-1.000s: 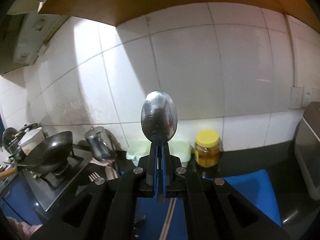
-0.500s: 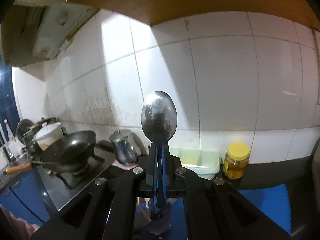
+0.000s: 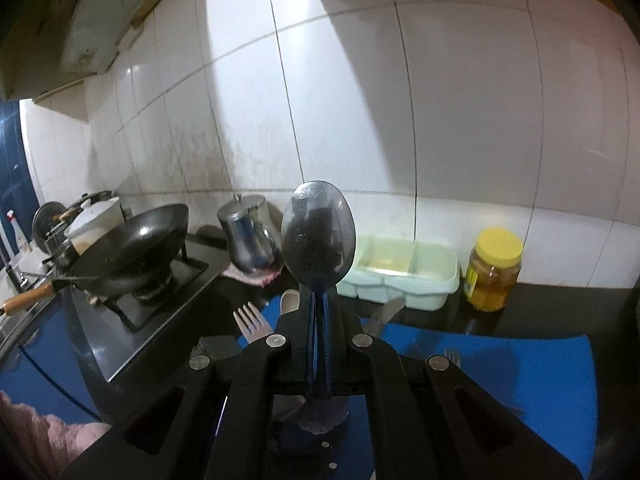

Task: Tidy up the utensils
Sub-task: 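Lower the steel spoon into the glass cup and open the right tool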

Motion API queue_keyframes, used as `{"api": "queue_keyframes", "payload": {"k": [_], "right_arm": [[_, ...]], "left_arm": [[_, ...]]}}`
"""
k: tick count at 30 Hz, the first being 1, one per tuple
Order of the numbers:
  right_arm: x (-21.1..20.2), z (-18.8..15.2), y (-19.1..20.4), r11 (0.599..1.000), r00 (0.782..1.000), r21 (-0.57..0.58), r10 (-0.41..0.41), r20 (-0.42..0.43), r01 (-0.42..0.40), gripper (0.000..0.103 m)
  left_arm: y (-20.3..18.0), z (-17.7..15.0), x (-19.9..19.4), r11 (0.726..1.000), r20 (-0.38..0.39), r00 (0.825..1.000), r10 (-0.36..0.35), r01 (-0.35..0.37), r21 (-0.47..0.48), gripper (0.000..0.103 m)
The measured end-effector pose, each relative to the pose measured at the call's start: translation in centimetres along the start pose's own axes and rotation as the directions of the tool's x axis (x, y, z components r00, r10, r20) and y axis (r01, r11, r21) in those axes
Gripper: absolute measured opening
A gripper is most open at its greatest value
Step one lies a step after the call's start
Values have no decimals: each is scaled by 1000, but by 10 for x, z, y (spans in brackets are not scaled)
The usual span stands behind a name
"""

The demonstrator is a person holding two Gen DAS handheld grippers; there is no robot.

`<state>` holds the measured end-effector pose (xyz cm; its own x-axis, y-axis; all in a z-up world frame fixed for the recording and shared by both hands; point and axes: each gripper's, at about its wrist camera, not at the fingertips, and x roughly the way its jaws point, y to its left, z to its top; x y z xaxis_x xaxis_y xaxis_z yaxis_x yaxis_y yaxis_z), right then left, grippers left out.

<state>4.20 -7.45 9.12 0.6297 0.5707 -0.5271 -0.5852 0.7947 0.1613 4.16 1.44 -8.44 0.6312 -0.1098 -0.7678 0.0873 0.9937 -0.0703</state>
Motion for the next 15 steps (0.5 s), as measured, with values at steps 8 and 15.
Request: {"api": "queue_keyframes", "payload": {"k": [8,15], "right_arm": [[14,-14,4,1000,998,-9,14,-68,-15,5],[19,-15,5,999,994,9,40,-103,-39,10]], "left_arm": [[2,1,-3,1000,0,1000,1,-1,-2,74],[0,2,-5,1000,-3,1000,-3,3,-19,74]]}}
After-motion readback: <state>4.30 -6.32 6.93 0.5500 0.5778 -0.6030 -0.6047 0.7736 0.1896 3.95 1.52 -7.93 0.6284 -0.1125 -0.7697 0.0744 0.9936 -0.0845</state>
